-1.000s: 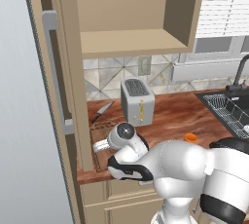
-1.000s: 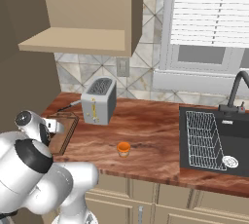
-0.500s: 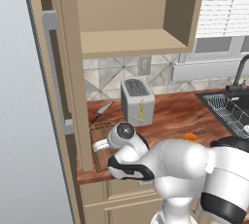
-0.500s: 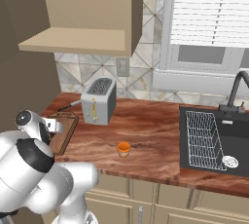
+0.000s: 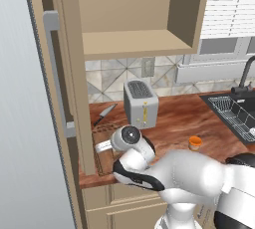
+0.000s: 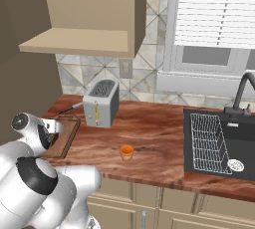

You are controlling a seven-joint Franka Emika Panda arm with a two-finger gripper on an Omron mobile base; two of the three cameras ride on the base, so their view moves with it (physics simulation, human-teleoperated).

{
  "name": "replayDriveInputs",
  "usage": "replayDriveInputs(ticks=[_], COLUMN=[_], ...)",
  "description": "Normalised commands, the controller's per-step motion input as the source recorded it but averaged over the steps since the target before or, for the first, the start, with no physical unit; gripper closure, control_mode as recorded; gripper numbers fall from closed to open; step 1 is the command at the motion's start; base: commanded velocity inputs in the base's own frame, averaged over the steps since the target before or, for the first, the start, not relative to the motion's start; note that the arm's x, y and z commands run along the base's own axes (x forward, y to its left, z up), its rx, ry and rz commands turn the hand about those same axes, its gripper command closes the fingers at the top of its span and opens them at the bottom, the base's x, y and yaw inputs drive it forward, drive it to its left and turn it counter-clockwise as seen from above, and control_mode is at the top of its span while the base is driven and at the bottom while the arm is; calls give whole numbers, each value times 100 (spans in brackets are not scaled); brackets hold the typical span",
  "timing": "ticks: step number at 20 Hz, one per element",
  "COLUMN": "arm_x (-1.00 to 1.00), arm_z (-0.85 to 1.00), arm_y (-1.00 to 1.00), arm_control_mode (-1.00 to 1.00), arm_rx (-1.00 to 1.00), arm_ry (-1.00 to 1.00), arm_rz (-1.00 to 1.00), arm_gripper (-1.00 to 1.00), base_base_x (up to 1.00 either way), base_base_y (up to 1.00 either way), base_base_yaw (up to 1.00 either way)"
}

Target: Pick the bread, place it on the cutting board, pick the jam, place it on the counter, and close the cabinet.

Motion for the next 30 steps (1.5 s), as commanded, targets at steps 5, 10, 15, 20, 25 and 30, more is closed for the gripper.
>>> replayDriveInputs(ticks=[5, 10, 15, 20, 25, 30], arm_x=[-17, -18, -27, -29, -27, -27], arm_z=[39, 35, 30, 26, 22, 23], arm_y=[0, 0, 0, 0, 0, 0], arm_control_mode=[-100, -100, -100, -100, -100, -100], arm_rx=[0, 0, 0, 0, 0, 0], arm_ry=[-9, -9, -9, -8, -7, -8], arm_rz=[0, 0, 0, 0, 0, 0], arm_gripper=[-100, -100, -100, -100, -100, -100], base_base_x=[0, 0, 0, 0, 0, 0], base_base_y=[0, 0, 0, 0, 0, 0], base_base_yaw=[0, 0, 0, 0, 0, 0])
